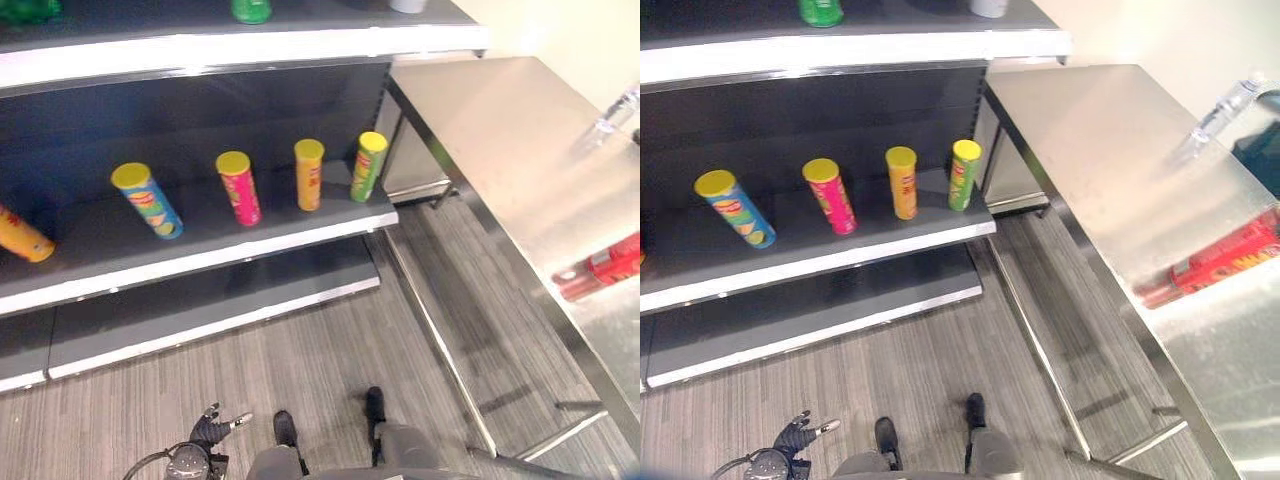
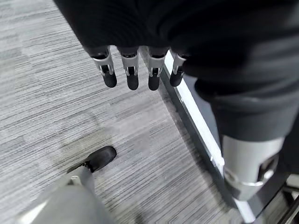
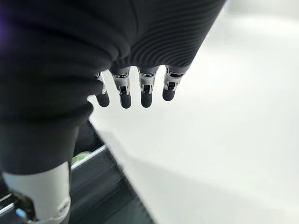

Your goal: Put the goods on the table back onto the shelves and tidy them up.

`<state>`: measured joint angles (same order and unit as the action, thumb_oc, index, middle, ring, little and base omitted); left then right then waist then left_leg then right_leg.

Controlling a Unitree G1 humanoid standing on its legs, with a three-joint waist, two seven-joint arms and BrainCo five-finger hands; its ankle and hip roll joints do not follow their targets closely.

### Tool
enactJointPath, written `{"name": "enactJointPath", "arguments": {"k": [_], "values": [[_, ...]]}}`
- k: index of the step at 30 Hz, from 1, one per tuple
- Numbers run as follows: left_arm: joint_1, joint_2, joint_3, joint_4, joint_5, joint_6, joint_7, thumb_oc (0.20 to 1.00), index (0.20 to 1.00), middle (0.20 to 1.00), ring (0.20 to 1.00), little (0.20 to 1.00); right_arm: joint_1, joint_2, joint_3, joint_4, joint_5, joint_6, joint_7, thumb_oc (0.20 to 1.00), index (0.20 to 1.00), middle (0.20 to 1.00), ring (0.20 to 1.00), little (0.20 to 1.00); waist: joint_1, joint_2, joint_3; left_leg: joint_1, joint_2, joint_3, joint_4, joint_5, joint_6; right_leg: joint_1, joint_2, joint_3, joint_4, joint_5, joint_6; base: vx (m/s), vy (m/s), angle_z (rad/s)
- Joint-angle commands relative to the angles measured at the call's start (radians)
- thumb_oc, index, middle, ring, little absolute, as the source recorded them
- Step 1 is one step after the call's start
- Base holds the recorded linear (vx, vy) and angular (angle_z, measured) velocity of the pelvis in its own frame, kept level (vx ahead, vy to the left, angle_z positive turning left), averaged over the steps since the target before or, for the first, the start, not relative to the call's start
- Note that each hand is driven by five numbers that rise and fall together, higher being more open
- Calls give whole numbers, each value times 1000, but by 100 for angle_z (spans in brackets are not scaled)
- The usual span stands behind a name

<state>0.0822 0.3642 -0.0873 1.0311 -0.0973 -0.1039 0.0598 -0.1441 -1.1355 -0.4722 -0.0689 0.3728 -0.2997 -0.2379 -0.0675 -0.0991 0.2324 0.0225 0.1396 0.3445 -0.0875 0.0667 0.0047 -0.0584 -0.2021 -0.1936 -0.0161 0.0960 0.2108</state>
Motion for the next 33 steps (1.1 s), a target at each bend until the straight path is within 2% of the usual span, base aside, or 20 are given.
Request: {"name": "enactJointPath", "arguments": {"k": [1,4,6,7,8,10,11,12,14,16,18,19,20,21,22,24,25,28,30,33], "values": [[-5,30,10,-19,2,-11,1,1000,1000,1000,1000,1000,-93,-98,30,113,-27,4,-48,1000,1000,1000,1000,1000,56,-37,-74,-15,3,-96,54,-110,-69,20,-57,-17,32,80,50,-50,-114,-48],[-6,29,16,-21,-3,-9,-2,1000,1000,1000,1000,1000,-89,-106,40,141,-50,23,-50,1000,1000,1000,1000,1000,64,-51,-77,-11,16,-74,60,-110,-81,9,-56,-21,24,117,51,3,-207,-59],[-11,32,24,-17,-2,-8,-1,1000,1000,1000,1000,1000,-56,-90,8,148,-26,26,-45,1000,1000,1000,1000,1000,63,-67,-89,-7,20,-60,64,-115,-94,28,-38,-50,-34,71,51,137,-201,-55],[-15,23,29,-1,1,-6,-1,1000,1000,1000,1000,1000,-25,-67,-32,154,23,9,-37,1000,1000,1000,1000,1000,57,-74,-99,8,33,-67,56,-109,-110,42,-9,-38,-51,28,51,183,-228,-30],[-16,24,27,0,1,-6,-1,1000,1000,1000,1000,1000,-18,-66,-38,153,25,8,-34,1000,1000,1000,1000,1000,59,-73,-98,12,34,-67,53,-108,-112,44,-7,-39,-50,25,51,223,-311,-15],[-15,21,22,-9,-6,-7,-11,1000,1000,1000,1000,1000,24,-68,-63,161,80,9,7,1000,1000,1000,1000,1000,52,-70,-99,32,56,-79,45,-99,-127,56,14,-46,-40,-5,35,127,-215,-3],[-15,15,11,-14,-11,-9,-19,1000,1000,1000,1000,1000,48,-66,-72,161,150,0,53,1000,1000,1000,1000,1000,38,-62,-100,41,86,-88,48,-88,-145,64,42,-46,-32,-39,17,67,-169,1],[-15,16,10,-15,-11,-9,-19,1000,1000,1000,1000,1000,53,-66,-76,161,153,-1,56,1000,1000,1000,1000,1000,38,-61,-99,41,90,-90,49,-88,-147,65,45,-48,-30,-41,15,106,-279,19],[-14,20,3,-33,-21,-9,-27,1000,1000,1000,1000,1000,73,-53,-85,145,235,-19,96,1000,1000,1000,1000,1000,32,-55,-94,33,132,-103,102,-84,-161,75,78,-48,-18,-80,-13,66,-242,23],[-14,22,-6,-45,-25,-10,-31,1000,1000,1000,1000,1000,46,-45,-73,125,293,-34,129,1000,1000,1000,1000,1000,41,-55,-66,0,155,-159,211,-68,-161,92,105,-34,-10,-98,-40,34,-234,10],[-23,26,-24,-58,-22,-10,-36,1000,1000,1000,1000,1000,14,-57,-38,145,295,-23,140,1000,1000,1000,1000,1000,53,-60,-42,-62,120,-261,280,-37,-160,92,109,-27,-5,-102,-54,-12,-124,-7],[-25,25,-30,-60,-24,-9,-38,1000,1000,1000,1000,1000,4,-71,-17,158,287,-12,144,1000,1000,1000,1000,1000,59,-67,-37,-80,88,-305,283,-73,-156,97,108,-20,-7,-106,-56,-6,-44,-17],[-26,25,-29,-60,-24,-9,-38,1000,1000,1000,1000,1000,0,-72,-14,160,288,-12,144,1000,1000,1000,1000,1000,56,-69,-39,-85,84,-307,282,-68,-154,94,105,-22,-7,-103,-55,75,-6,-26],[-32,14,-45,-54,-34,-8,-42,1000,1000,1000,1000,1000,-26,-94,33,173,283,-3,158,1000,1000,1000,1000,1000,78,-62,-44,-122,-28,-405,179,-99,-133,102,116,8,-22,-102,-56,62,28,-16],[-32,12,-45,-53,-35,-9,-42,1000,1000,1000,1000,1000,-31,-97,38,176,284,-4,159,1000,1000,1000,1000,1000,77,-62,-46,-117,-29,-404,171,-96,-132,103,115,8,-24,-103,-55,96,46,-1],[-31,2,-63,-39,-30,-10,-47,1000,1000,1000,1000,1000,-83,-96,101,202,260,0,158,1000,1000,1000,1000,1000,96,-45,-51,-107,-74,-463,133,-103,-109,101,131,40,-22,-106,-56,39,66,-64],[-33,-3,-64,-37,-29,-12,-48,1000,1000,1000,1000,1000,-106,-95,135,212,243,4,158,1000,1000,1000,1000,1000,92,-38,-55,-100,-82,-476,119,-100,-106,101,133,44,-18,-111,-58,41,105,-123],[-40,-4,-73,-27,-21,-15,-51,1000,1000,1000,1000,1000,-142,-99,198,246,204,19,163,1000,1000,1000,1000,1000,84,-21,-84,-68,-83,-448,69,-83,-101,106,128,47,-33,-110,-52,80,141,-25],[-30,-3,-69,-8,-15,-14,-55,1000,1000,1000,1000,1000,-193,-119,298,280,157,46,184,1000,1000,1000,1000,1000,79,-12,-98,-27,-84,-424,23,-73,-94,113,116,62,-35,-107,-46,98,178,-17],[-14,-10,-51,7,-14,-15,-57,1000,1000,1000,1000,1000,-198,-130,342,292,78,64,187,1000,1000,1000,1000,1000,80,-6,-100,4,-89,-401,16,-84,-84,125,102,78,-34,-106,-37,76,153,-26]]}}
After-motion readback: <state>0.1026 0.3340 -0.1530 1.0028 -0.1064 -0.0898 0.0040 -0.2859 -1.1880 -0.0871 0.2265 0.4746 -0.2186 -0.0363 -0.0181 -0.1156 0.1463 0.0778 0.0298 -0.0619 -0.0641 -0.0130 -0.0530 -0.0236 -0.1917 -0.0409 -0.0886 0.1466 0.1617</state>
